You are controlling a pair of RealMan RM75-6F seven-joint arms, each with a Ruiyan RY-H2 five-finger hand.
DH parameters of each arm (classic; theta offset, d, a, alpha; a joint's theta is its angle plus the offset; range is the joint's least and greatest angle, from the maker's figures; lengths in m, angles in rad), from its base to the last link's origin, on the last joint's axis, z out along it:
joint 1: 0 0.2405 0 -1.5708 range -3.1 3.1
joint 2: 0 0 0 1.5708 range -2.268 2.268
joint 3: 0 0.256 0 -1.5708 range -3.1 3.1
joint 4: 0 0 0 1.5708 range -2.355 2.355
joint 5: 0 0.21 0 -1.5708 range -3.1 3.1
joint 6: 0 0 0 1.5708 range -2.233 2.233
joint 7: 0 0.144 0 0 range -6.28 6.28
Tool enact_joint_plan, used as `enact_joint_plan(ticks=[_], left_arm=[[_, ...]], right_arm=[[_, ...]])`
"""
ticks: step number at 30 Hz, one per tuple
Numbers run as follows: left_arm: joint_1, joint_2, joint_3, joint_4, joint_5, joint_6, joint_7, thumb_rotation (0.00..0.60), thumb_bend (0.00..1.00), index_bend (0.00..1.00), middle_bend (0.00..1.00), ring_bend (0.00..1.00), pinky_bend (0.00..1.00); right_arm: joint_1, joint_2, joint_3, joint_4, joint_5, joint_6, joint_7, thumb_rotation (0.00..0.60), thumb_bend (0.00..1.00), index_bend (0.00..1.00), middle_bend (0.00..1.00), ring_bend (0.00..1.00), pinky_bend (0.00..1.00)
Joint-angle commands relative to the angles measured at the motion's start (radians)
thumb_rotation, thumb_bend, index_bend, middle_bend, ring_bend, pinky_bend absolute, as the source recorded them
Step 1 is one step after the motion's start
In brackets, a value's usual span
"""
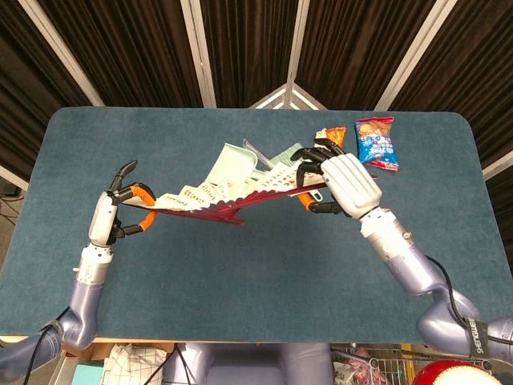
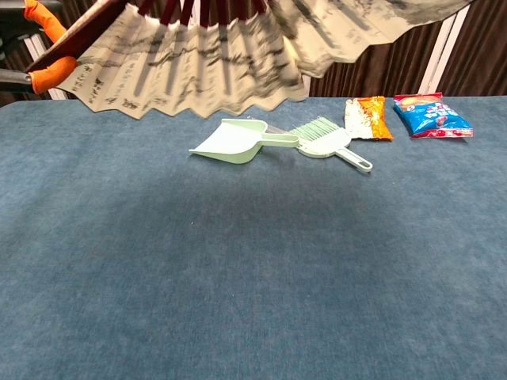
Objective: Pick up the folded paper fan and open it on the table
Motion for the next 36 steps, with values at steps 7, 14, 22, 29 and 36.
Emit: enact_joint_plan(ticks=[7,14,22,29,36], left_arm=[[-0.044,-0.044,-0.017,0.19,0.04,0.093,0.088,0.6,0.5,0.77,0.49,0.08,0.11],[-0.093,-0.092,-0.032,0.314,0.057,0.149,0.154,0.6,0.46,0.78,0.49,0.08,0.1],[-0.124,-0.142,-0.008,0.436,0.089,0.222,0.212,0.6,0.45,0.77,0.47,0.08,0.1],[-0.131,-0.172,0.009,0.5,0.087,0.253,0.24,0.6,0.45,0.77,0.47,0.08,0.1],[-0.129,-0.19,0.025,0.559,0.076,0.259,0.239,0.6,0.45,0.77,0.47,0.08,0.1]], right_arm=[[-0.027,-0.083,-0.031,0.168,-0.056,0.015,0.077,0.6,0.47,0.89,0.31,0.28,0.14],[-0.028,-0.135,-0.064,0.259,-0.127,0.013,0.104,0.6,0.47,0.9,0.31,0.28,0.14],[-0.037,-0.177,-0.086,0.331,-0.166,0.024,0.132,0.6,0.47,0.9,0.31,0.28,0.14],[-0.046,-0.197,-0.099,0.378,-0.187,0.037,0.118,0.6,0.47,0.9,0.31,0.28,0.12],[-0.061,-0.233,-0.096,0.439,-0.17,0.058,0.11,0.6,0.48,0.9,0.31,0.28,0.12]])
